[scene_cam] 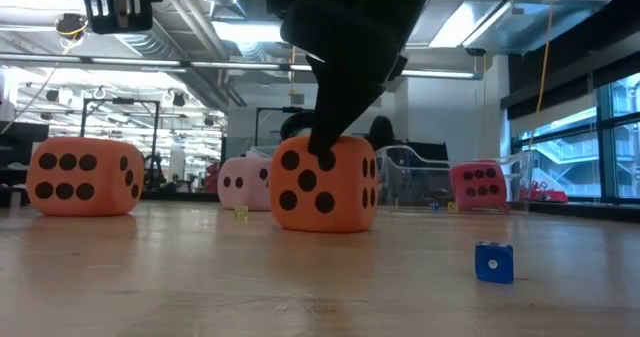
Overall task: Pick & Place Dice
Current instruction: Put the bottom large orange dice into the transparent container
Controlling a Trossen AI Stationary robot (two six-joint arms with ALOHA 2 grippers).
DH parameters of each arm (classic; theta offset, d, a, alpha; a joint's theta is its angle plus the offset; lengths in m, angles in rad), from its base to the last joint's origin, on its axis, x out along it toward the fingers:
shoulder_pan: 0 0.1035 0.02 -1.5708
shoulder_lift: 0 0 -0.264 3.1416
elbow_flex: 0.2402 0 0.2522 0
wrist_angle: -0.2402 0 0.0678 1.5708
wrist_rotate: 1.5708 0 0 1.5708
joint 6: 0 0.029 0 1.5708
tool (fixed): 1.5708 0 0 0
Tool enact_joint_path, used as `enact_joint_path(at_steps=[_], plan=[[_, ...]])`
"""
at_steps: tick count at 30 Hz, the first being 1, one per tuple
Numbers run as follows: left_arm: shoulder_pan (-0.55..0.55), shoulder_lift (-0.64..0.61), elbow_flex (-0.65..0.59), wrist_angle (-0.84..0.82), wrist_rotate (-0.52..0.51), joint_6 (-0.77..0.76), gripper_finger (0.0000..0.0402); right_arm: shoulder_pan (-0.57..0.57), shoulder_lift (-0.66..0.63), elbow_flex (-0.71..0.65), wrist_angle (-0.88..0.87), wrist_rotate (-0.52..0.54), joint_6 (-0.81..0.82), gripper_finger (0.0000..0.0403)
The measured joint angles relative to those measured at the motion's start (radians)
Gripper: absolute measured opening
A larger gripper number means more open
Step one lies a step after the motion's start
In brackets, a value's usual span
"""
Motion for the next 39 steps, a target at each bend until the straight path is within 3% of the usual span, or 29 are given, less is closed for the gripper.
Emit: enact_joint_path(at_steps=[13,23,32,39], plan=[[0.001,0.000,0.000,-0.021,0.000,0.000,0.0063,-0.025,-0.111,-0.015,-0.185,-0.044,0.030,0.0004],[0.001,0.000,0.000,-0.021,-0.002,0.011,0.0063,-0.069,-0.240,-0.013,-0.317,-0.020,0.049,0.0000],[0.001,0.000,0.000,-0.047,-0.004,0.011,0.0063,-0.166,-0.363,-0.010,-0.433,0.022,0.014,0.0002],[0.001,0.000,0.000,-0.048,-0.004,0.011,0.0063,-0.277,-0.401,-0.010,-0.486,0.022,-0.107,0.0002]])
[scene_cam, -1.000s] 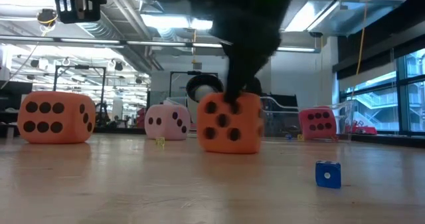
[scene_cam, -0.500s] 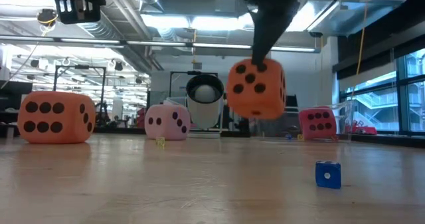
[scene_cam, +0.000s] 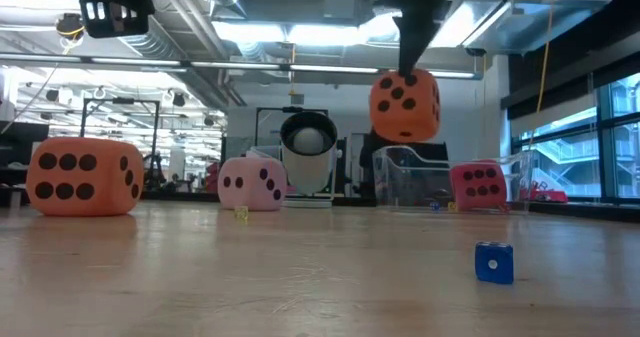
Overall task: Pick & Place Dice
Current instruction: Put the bottom large orange dice into the transparent container
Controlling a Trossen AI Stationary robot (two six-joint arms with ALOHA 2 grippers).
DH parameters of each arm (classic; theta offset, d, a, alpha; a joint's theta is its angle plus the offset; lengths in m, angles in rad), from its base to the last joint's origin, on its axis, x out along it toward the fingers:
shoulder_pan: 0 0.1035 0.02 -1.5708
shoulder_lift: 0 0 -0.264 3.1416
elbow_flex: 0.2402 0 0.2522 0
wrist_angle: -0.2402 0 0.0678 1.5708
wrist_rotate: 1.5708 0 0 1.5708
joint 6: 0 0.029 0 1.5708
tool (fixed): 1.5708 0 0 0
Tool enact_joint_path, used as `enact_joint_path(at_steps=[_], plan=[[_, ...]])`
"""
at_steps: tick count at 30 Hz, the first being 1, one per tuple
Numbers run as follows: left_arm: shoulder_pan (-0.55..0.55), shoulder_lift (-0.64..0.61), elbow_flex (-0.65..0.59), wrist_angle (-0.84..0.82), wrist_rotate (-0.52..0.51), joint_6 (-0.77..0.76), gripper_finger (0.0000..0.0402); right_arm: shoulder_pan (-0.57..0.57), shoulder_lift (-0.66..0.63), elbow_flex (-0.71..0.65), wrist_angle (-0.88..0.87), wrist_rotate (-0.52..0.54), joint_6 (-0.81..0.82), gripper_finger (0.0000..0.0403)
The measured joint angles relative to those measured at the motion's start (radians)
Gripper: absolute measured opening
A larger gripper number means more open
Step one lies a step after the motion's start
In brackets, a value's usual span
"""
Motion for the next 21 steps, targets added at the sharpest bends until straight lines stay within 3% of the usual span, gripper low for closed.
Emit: enact_joint_path(at_steps=[21], plan=[[0.000,0.000,0.000,0.000,0.000,0.016,0.0063,-0.352,-0.008,0.001,-0.030,0.009,-0.163,0.0001]])
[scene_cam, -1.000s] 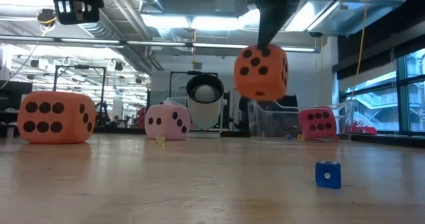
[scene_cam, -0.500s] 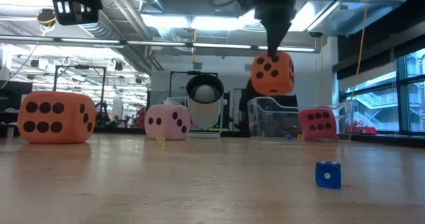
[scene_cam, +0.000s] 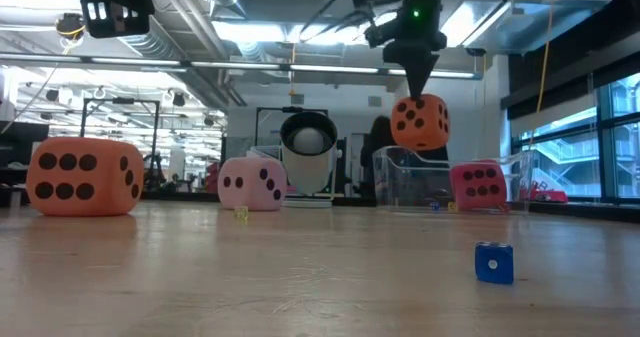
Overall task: Pick & Place Dice
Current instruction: Put the bottom large orange dice into the transparent container
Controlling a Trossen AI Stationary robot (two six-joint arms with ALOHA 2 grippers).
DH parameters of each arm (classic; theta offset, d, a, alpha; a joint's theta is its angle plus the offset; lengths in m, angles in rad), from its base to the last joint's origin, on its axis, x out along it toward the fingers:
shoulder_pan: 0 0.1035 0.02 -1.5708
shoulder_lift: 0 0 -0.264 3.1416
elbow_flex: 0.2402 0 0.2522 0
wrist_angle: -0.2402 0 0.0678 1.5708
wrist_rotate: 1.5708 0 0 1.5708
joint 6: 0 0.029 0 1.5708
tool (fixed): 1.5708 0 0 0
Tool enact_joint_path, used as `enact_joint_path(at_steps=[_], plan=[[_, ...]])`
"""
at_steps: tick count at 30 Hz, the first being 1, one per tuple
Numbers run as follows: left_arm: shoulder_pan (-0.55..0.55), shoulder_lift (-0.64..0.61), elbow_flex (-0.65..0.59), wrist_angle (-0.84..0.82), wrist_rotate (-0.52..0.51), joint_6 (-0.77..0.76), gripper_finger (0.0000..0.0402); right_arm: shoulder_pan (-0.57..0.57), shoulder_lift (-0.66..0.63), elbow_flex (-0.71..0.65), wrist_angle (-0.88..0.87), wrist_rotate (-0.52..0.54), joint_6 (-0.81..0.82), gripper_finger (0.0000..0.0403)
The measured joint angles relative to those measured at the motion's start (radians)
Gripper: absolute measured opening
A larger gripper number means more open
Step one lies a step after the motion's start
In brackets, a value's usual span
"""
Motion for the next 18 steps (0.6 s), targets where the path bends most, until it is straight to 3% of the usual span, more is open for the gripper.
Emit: enact_joint_path(at_steps=[18], plan=[[0.003,0.000,0.000,0.000,0.000,0.010,0.0063,-0.184,0.047,0.000,0.080,-0.134,-0.033,0.0000]])
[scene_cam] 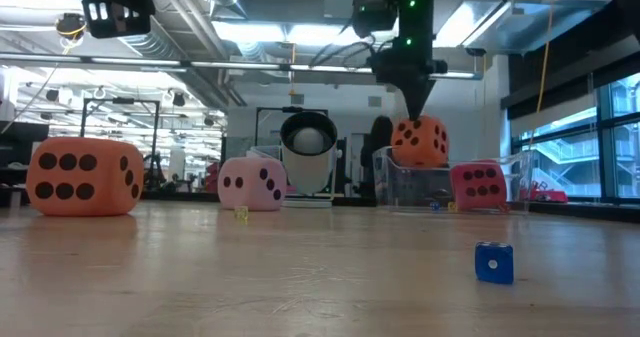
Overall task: Pick & Place Dice
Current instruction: Put the bottom large orange dice into the transparent container
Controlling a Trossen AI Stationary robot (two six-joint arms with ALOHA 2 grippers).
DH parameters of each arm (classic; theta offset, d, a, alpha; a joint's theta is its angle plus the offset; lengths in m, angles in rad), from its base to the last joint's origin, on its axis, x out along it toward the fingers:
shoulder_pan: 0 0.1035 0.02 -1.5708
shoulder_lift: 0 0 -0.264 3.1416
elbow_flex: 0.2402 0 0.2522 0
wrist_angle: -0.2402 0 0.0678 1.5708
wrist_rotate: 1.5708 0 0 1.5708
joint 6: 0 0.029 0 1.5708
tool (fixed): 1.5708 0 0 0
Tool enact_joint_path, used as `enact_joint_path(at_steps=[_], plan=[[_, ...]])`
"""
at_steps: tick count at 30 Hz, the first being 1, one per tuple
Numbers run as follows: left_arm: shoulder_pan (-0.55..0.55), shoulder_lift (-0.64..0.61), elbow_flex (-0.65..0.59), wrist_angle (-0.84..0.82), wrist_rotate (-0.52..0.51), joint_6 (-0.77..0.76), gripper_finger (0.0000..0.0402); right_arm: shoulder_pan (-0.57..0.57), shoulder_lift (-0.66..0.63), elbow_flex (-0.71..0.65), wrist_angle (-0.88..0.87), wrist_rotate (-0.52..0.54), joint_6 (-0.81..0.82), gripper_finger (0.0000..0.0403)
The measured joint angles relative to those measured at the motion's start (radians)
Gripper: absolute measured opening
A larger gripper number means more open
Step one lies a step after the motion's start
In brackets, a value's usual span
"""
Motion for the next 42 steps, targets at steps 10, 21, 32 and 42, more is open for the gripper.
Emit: enact_joint_path(at_steps=[10,21,32,42], plan=[[0.000,0.000,0.000,0.000,0.002,0.000,0.0063,-0.001,0.105,0.000,0.090,-0.025,0.006,0.0000],[0.000,0.000,0.000,0.000,0.003,-0.007,0.0063,-0.013,0.168,0.000,0.120,-0.019,-0.006,0.0000],[0.000,0.000,0.000,0.000,0.003,-0.013,0.0063,-0.029,0.167,0.000,0.135,-0.030,-0.004,0.0000],[0.000,0.000,0.000,0.000,0.003,-0.019,0.0063,-0.025,0.167,0.000,0.128,-0.079,-0.023,0.0022]])
